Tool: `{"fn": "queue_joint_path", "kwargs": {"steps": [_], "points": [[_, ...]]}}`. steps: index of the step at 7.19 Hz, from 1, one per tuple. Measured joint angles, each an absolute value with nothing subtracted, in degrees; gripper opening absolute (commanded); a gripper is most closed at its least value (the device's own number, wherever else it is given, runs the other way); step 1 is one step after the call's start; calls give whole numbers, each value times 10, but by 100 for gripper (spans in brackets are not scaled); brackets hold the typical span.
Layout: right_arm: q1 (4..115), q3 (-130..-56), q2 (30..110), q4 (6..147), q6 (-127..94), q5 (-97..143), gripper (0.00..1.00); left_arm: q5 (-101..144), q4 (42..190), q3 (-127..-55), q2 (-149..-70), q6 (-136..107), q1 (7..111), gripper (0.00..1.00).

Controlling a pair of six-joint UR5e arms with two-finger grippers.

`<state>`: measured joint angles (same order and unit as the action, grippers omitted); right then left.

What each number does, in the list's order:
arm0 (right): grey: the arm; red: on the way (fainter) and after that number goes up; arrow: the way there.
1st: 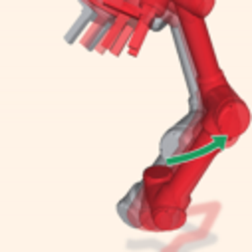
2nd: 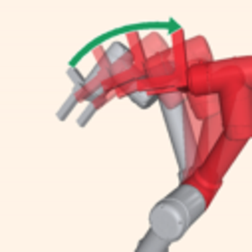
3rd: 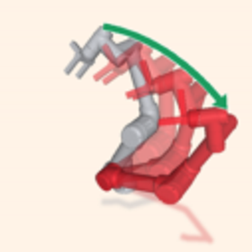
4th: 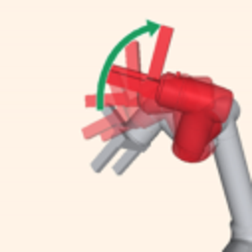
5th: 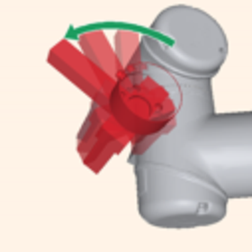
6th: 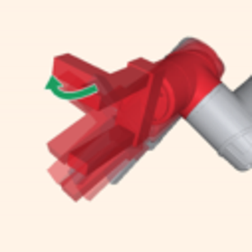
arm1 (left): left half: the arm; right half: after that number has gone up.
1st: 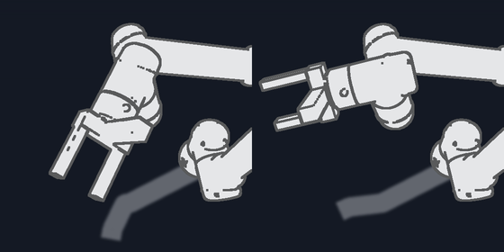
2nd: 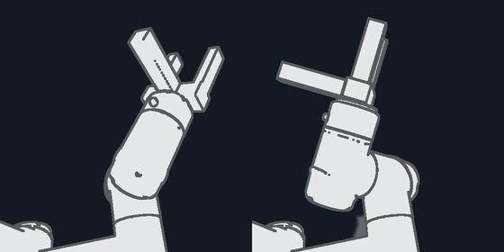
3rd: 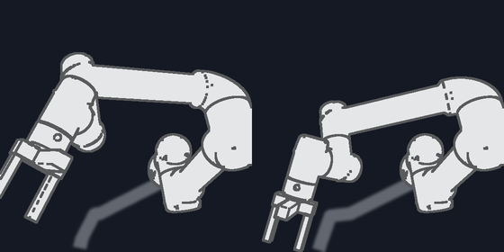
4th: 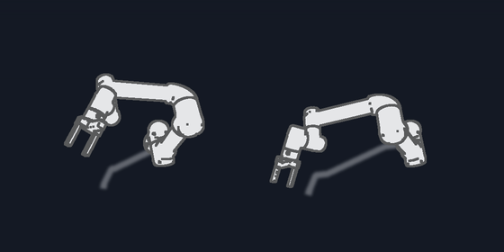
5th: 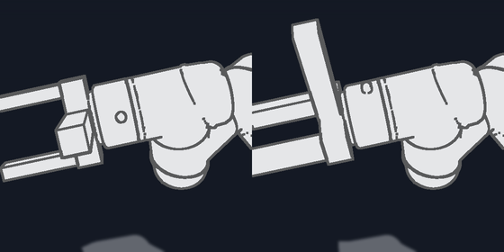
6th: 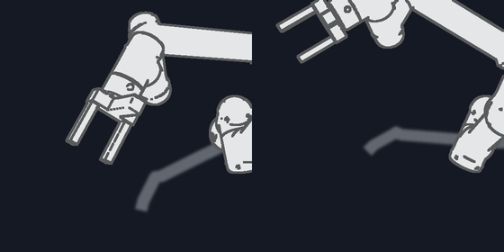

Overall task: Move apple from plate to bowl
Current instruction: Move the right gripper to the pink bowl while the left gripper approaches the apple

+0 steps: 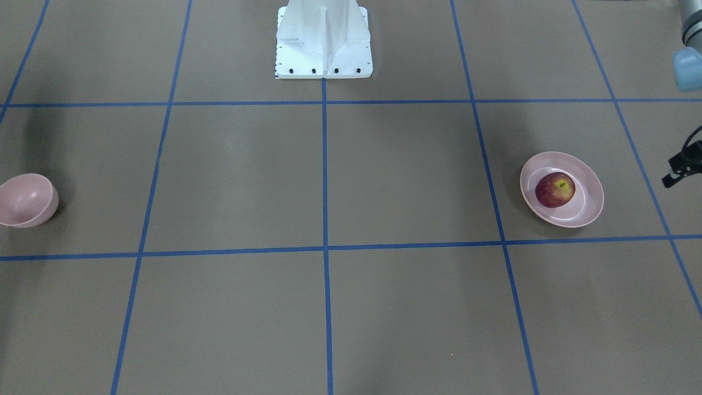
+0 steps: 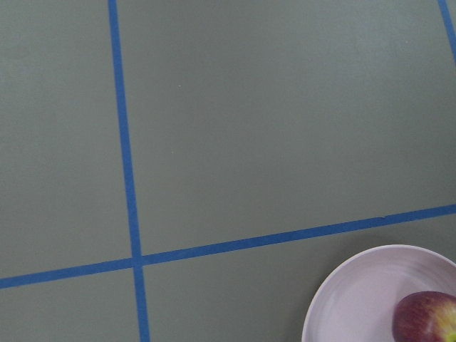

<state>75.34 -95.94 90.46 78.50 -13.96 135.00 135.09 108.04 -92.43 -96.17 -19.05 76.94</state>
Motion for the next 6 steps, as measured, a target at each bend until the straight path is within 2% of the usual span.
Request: {"fn": "queue_joint_path", "kwargs": {"steps": [3,4,5,6], "points": [[711,-819,873,589,-155,1348,100,1350,1085,-925,-983,-242,733,99],[701,-796,867,568,-164,1349,93,1350,1085,-924,-987,-245,731,99],[693,-787,865,561,-168,1352,1,1350,1085,-924,-990,-246,731,99],[687,-782,865,559,-169,1356,0,1350,1085,-924,-992,-247,730,99]]}}
